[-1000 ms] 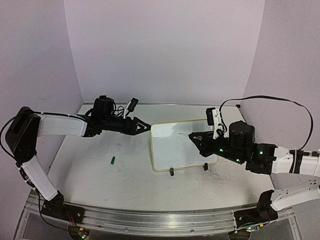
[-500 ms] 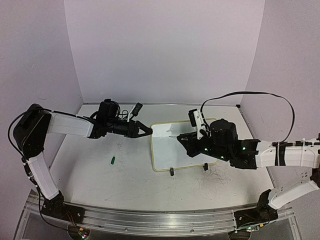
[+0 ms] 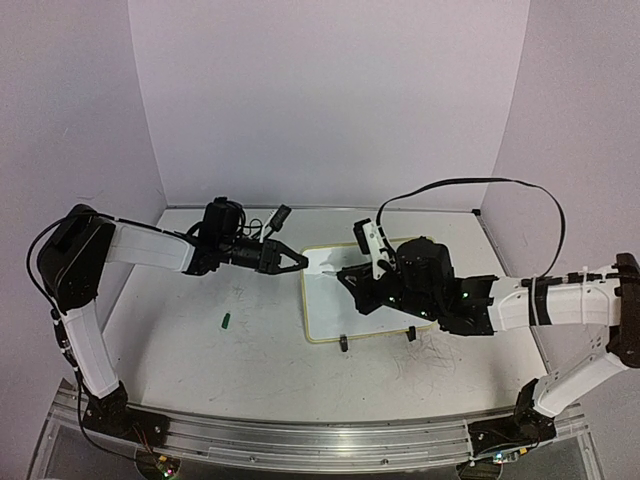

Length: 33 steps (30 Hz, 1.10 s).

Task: Write a sentence on the whiteboard
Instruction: Hold the whiteboard at the center of the board.

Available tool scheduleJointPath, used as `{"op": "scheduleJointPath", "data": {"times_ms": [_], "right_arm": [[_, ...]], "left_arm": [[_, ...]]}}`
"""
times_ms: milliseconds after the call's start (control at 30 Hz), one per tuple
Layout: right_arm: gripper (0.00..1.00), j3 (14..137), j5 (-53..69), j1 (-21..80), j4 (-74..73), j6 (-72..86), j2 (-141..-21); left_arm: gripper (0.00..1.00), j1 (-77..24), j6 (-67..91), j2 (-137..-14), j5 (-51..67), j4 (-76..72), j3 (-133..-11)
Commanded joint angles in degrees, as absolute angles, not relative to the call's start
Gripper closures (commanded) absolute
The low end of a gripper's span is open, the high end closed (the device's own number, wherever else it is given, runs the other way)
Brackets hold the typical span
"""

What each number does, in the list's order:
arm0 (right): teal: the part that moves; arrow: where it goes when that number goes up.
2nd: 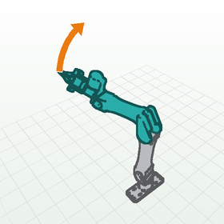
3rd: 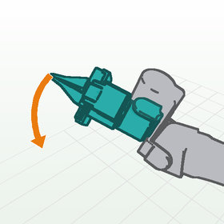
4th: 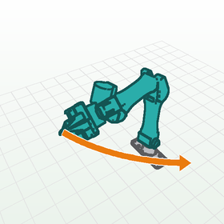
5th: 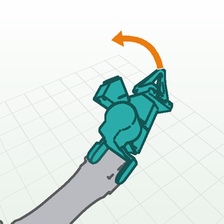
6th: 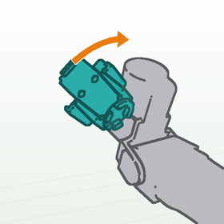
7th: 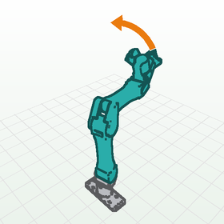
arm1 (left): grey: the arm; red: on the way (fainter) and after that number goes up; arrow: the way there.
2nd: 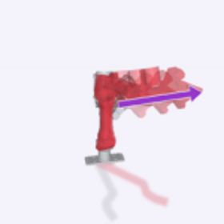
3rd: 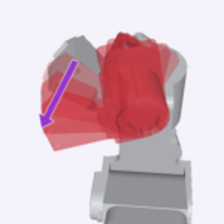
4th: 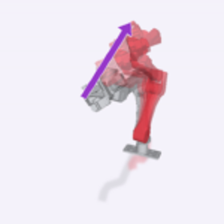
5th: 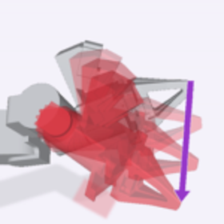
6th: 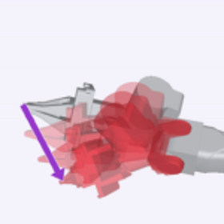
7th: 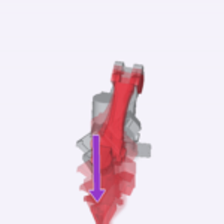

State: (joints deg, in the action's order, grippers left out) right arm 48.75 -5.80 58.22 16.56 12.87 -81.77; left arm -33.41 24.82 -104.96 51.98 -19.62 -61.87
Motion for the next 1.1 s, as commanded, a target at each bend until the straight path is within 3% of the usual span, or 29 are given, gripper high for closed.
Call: {"op": "scheduleJointPath", "data": {"times_ms": [0,567,1067], "right_arm": [[1.0,51.56,-7.92,58.5,19.25,11.26,-81.75],[1.0,53.57,-14.38,60.56,18.46,8.73,-84.55],[1.0,53.91,-17.11,60.77,21.96,8.64,-86.99]], "left_arm": [[0.82,-33.68,23.11,-105.49,54.09,-22.74,-63.74],[0.99,-35.42,19.55,-104.99,51.15,-23.43,-61.63],[1.0,-35.77,18.98,-104.87,51.14,-23.46,-61.0]]}}
